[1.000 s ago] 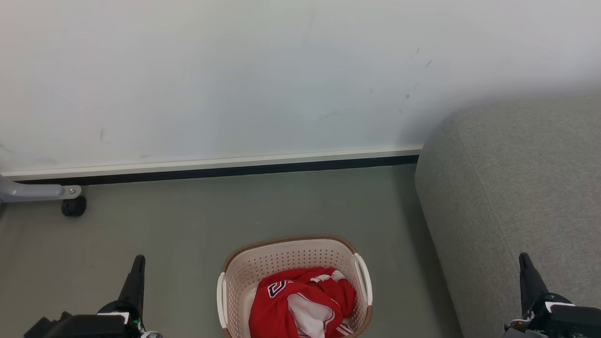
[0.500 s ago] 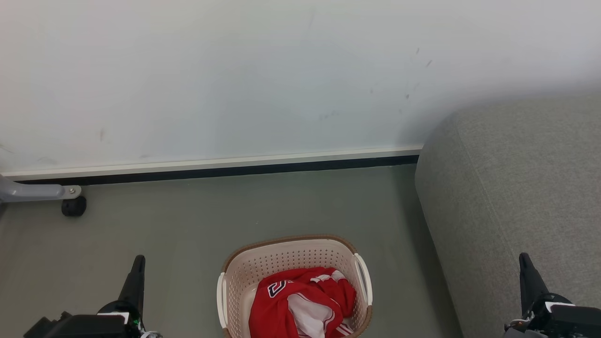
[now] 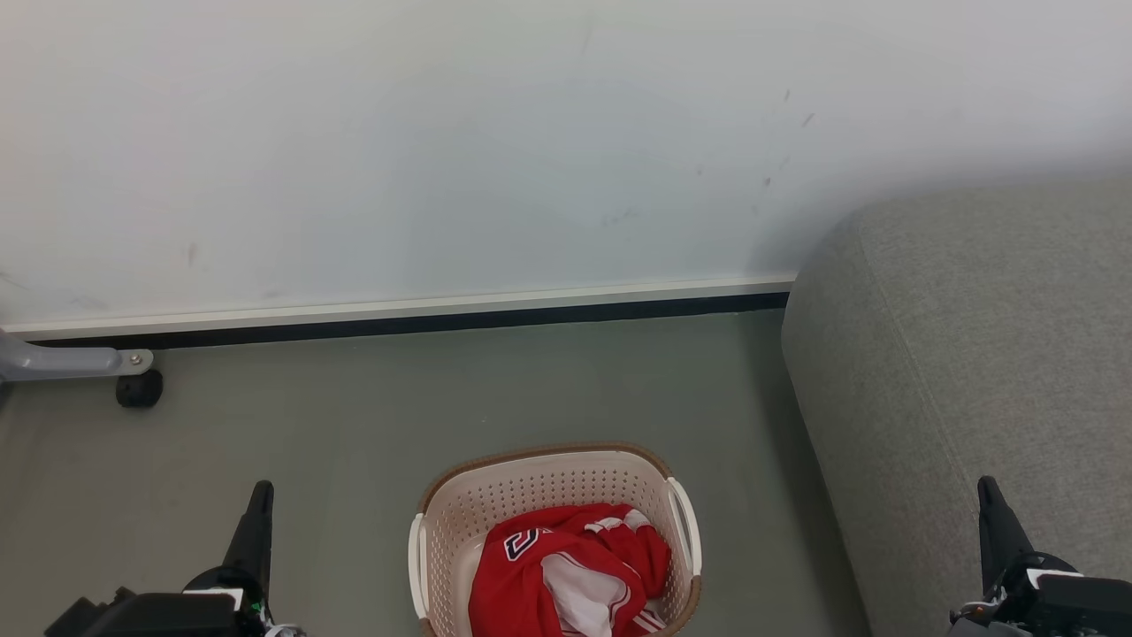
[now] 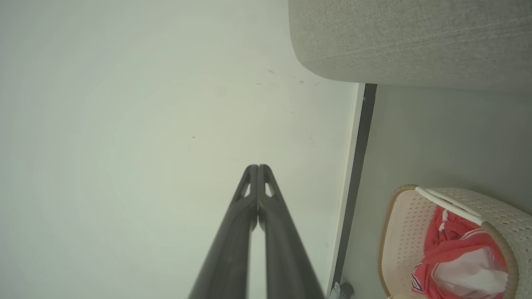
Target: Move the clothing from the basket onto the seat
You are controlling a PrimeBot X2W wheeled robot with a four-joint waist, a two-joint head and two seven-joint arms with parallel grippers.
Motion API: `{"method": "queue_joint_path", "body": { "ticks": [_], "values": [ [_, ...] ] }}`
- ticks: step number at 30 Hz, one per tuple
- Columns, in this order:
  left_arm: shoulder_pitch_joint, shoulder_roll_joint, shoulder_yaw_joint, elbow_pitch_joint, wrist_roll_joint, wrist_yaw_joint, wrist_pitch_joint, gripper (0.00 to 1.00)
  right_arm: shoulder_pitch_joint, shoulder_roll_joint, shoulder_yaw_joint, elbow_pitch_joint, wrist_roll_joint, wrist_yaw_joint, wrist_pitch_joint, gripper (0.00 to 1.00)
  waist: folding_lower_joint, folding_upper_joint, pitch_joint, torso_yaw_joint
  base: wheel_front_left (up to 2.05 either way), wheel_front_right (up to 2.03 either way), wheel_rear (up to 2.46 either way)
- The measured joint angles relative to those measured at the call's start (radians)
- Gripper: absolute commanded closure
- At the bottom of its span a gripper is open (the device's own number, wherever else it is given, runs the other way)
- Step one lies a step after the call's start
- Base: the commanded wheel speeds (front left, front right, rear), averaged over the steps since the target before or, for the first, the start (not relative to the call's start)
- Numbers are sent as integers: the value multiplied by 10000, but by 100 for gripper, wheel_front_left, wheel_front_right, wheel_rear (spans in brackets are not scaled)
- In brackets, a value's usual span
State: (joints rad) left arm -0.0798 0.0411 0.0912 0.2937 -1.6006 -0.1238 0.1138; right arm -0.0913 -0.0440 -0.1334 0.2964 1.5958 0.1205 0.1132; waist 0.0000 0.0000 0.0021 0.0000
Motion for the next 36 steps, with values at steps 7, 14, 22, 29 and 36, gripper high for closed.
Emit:
{"method": "queue_joint_path", "body": {
  "ticks": [7, 14, 22, 29, 36],
  "values": [
    [0, 0, 0, 0, 0, 0, 0, 100, 0, 0, 0, 0, 0, 0, 0, 100, 0, 0, 0, 0, 0, 0, 0],
    [0, 0, 0, 0, 0, 0, 0, 100, 0, 0, 0, 0, 0, 0, 0, 100, 0, 1, 0, 0, 0, 0, 0],
    [0, 0, 0, 0, 0, 0, 0, 100, 0, 0, 0, 0, 0, 0, 0, 100, 0, 0, 0, 0, 0, 0, 0],
    [0, 0, 0, -2, 0, 0, 0, 100, 0, 0, 0, 0, 0, 0, 0, 100, 0, 0, 0, 0, 0, 0, 0],
    [0, 0, 0, -2, 0, 0, 0, 100, 0, 0, 0, 0, 0, 0, 0, 100, 0, 0, 0, 0, 0, 0, 0]
  ]
}}
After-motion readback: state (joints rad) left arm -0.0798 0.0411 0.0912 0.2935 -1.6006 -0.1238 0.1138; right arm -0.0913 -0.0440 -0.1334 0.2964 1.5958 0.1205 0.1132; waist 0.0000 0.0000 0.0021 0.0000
